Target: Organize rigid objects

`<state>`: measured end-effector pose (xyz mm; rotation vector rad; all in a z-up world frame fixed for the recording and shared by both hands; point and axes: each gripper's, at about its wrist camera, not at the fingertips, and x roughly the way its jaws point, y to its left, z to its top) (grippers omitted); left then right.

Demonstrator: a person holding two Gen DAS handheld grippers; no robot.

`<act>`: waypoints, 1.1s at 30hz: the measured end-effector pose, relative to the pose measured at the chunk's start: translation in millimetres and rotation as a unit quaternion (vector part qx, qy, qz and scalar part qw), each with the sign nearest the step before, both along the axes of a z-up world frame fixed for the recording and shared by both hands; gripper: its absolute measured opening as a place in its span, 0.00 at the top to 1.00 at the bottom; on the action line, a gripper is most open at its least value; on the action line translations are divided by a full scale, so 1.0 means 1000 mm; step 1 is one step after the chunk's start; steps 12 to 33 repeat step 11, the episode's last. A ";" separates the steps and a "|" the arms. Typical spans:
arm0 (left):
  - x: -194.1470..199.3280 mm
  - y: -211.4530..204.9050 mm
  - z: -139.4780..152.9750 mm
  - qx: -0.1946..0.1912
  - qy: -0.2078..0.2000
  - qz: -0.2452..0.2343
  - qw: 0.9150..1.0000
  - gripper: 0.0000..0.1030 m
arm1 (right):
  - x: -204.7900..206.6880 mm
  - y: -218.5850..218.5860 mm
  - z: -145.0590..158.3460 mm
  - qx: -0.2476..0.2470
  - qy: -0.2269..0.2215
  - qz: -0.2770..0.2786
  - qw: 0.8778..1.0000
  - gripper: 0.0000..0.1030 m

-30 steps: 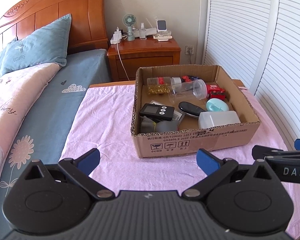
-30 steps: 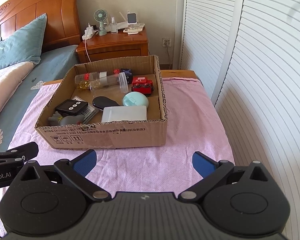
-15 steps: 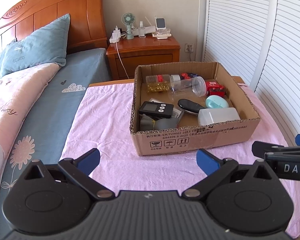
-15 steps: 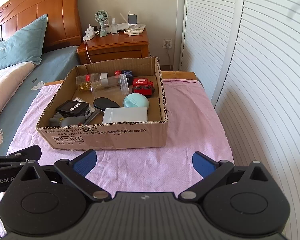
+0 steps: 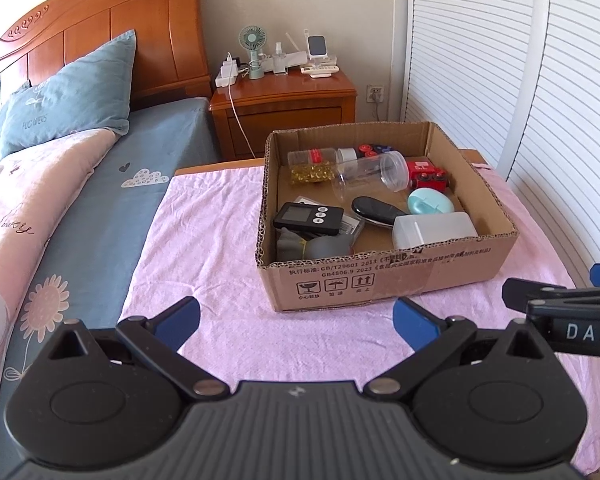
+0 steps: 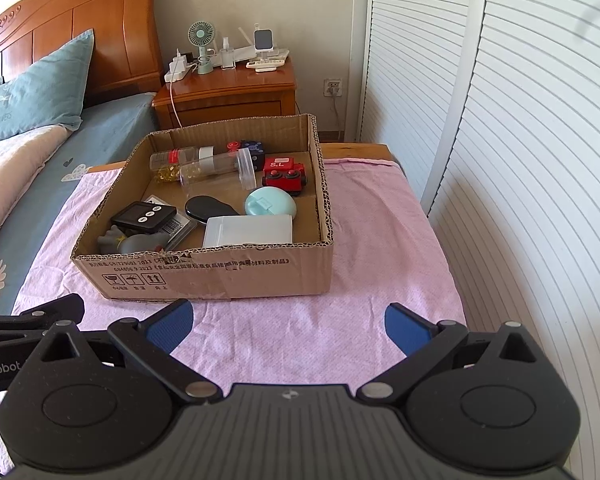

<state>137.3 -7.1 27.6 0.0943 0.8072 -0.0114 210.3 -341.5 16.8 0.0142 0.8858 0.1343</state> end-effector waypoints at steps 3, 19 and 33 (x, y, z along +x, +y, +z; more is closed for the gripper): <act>-0.001 0.000 0.001 0.000 -0.001 -0.001 1.000 0.01 | 0.000 0.000 0.000 0.000 0.000 0.000 1.000 0.00; -0.002 -0.002 0.002 0.002 -0.001 -0.003 1.000 0.01 | 0.000 -0.001 0.001 0.001 0.000 -0.001 1.000 0.00; -0.002 -0.002 0.002 0.002 -0.001 -0.003 1.000 0.01 | 0.000 -0.001 0.001 0.001 0.000 -0.001 1.000 0.00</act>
